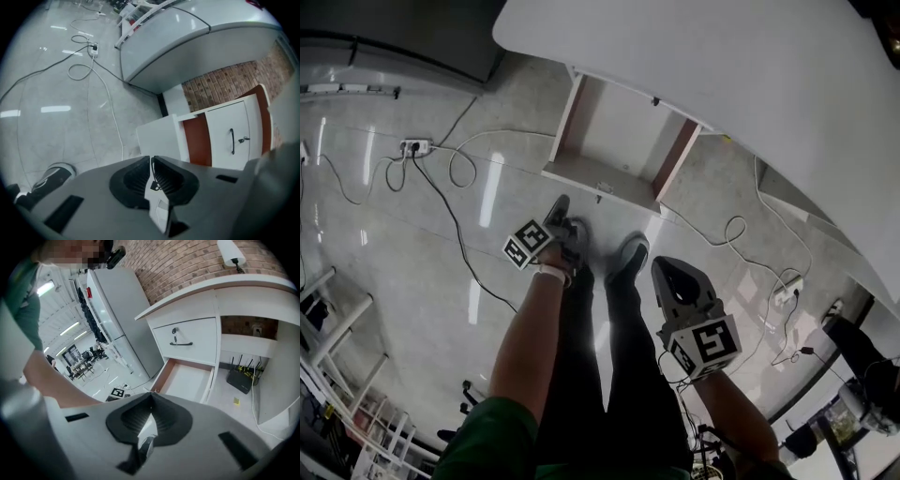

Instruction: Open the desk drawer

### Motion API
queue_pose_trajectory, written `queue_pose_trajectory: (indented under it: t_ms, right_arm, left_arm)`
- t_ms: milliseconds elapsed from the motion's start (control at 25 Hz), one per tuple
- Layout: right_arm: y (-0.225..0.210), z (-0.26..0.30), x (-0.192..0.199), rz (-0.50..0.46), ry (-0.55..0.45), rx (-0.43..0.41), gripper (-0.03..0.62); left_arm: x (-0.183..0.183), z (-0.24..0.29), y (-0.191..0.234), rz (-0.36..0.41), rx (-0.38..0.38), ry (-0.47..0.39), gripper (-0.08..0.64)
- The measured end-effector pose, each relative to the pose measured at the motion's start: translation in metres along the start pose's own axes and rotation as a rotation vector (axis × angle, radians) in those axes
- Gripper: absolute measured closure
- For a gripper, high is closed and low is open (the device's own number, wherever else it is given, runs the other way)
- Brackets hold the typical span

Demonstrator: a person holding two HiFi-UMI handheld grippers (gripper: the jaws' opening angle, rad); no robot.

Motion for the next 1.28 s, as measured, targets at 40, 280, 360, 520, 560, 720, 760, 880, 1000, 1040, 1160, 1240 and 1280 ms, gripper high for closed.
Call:
queue_pose_trajectory:
  t_ms: [40,280,360,520,560,720,760,880,1000,1040,1160,1240,1280]
  right_arm:
    - [0.002,-0.002,-0.010,-0.002,-0.013,-0.003,0.591]
    - [0.012,-0.024,-0.061,-0.005,-0.076,-0.008,0.592]
    - [0.015,-0.035,-0.078,-0.014,-0.093,-0.008,0.591]
    - [0.015,-0.057,-0.120,0.001,-0.145,0.005,0.591]
    - [0.015,-0.064,-0.132,0.010,-0.162,0.010,0.591]
    - [0.010,-0.093,-0.181,0.035,-0.231,0.029,0.591]
    - [0.009,-0.101,-0.192,0.037,-0.249,0.032,0.592]
    - [0.008,-0.124,-0.223,0.031,-0.297,0.038,0.591]
    - [0.011,-0.141,-0.254,0.019,-0.341,0.039,0.591]
    - [0.013,-0.147,-0.263,0.013,-0.357,0.037,0.591]
    - [0.018,-0.165,-0.289,-0.002,-0.408,0.032,0.591]
    - [0.021,-0.176,-0.302,-0.008,-0.434,0.029,0.591]
    - [0.022,-0.183,-0.307,-0.014,-0.443,0.028,0.591]
  left_arm:
    - [-0.008,-0.009,-0.006,0.016,-0.005,-0.003,0.538]
    - [-0.049,-0.049,-0.077,0.205,-0.003,0.026,0.538]
    - [-0.061,-0.059,-0.112,0.286,0.019,0.042,0.538]
    - [-0.082,-0.074,-0.201,0.485,0.078,0.075,0.538]
    - [-0.088,-0.078,-0.226,0.539,0.095,0.071,0.538]
    - [-0.101,-0.096,-0.325,0.719,0.174,0.039,0.538]
    - [-0.100,-0.102,-0.348,0.756,0.190,0.035,0.538]
    - [-0.091,-0.115,-0.412,0.865,0.247,0.043,0.538]
    - [-0.082,-0.124,-0.469,0.979,0.304,0.072,0.538]
    - [-0.078,-0.129,-0.485,1.016,0.319,0.078,0.538]
    - [-0.072,-0.142,-0.530,1.126,0.352,0.078,0.538]
    - [-0.067,-0.150,-0.558,1.171,0.371,0.068,0.538]
    - [-0.065,-0.154,-0.570,1.171,0.381,0.061,0.538]
Point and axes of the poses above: the fingertips, and each gripper's own axes: z forward along the fingers, y to its left, x out of its underside, the point moved 5 cm from there along -z, backward along the fingers, and after that the axes turned 15 degrees about x, right-handed, at the moved point
